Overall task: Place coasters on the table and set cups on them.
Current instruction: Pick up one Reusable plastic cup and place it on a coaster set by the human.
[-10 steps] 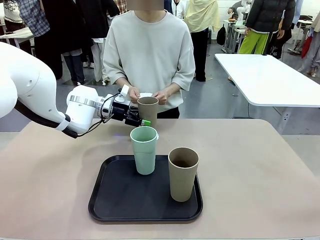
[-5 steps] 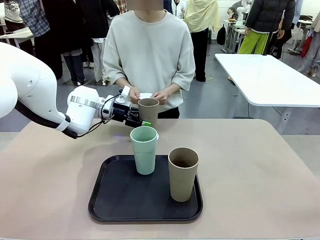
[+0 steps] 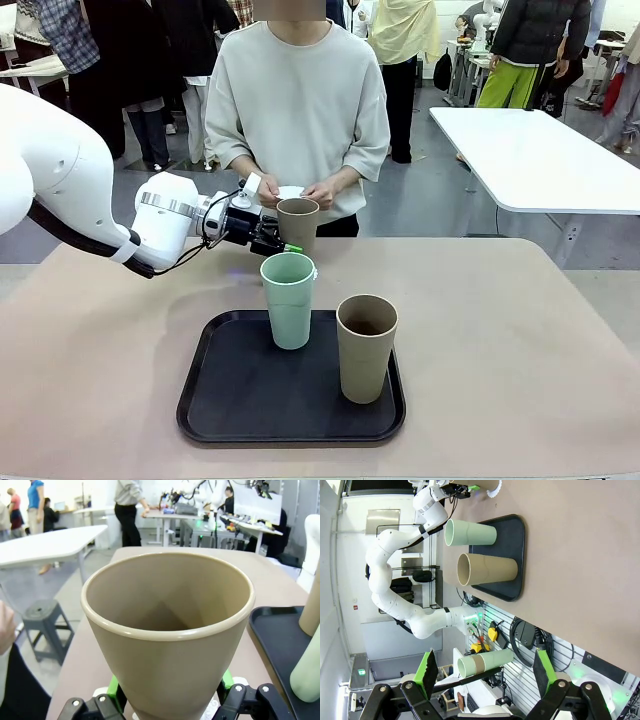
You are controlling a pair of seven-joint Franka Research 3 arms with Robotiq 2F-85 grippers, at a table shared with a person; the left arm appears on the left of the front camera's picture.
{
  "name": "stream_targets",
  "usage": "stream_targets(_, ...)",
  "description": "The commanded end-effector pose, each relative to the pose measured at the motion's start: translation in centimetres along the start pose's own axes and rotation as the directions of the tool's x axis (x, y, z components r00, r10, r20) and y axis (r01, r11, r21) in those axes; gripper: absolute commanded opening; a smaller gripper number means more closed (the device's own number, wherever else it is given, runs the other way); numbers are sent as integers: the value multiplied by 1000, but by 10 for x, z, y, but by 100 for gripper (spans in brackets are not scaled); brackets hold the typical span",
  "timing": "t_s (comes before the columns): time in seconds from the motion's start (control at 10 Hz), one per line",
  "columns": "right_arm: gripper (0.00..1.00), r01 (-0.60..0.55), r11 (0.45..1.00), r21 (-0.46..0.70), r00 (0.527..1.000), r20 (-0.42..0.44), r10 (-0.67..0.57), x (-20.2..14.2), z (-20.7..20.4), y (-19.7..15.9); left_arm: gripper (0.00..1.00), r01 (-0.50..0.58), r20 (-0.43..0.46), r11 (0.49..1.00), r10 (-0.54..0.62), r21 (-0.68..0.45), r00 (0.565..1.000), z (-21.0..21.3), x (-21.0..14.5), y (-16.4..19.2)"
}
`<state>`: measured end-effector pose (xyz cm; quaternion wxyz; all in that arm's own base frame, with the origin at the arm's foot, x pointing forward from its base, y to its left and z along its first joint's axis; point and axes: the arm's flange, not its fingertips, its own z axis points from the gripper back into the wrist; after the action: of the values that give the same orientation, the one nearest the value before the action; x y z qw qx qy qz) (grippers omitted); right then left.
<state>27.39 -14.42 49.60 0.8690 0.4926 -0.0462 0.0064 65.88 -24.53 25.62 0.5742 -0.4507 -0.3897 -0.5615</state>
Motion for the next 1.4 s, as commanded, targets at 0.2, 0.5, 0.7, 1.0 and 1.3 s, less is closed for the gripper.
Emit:
stream_targets(0.2,100,-2,1000,13,1000,-1,2,0,0,-1,85,38,-6,999,-38,-7,999,4,5,-18)
stream_targets(0.5,100,-2,1000,13,1000,-1,2,0,0,-1,85,47,9,999,-47,-8,999,11,6,-23)
stream_targets(0.7,100,-2,1000,13,1000,-1,2,0,0,-1,85,41,15,999,-41,-9,999,12,6,-21)
stream_targets(1.0,100,-2,1000,13,1000,-1,2,0,0,-1,85,33,20,999,-32,-25,999,7,3,-12)
stream_targets(1.3,100,-2,1000,13,1000,-1,2,0,0,-1,85,34,23,999,-33,-28,999,6,2,-9)
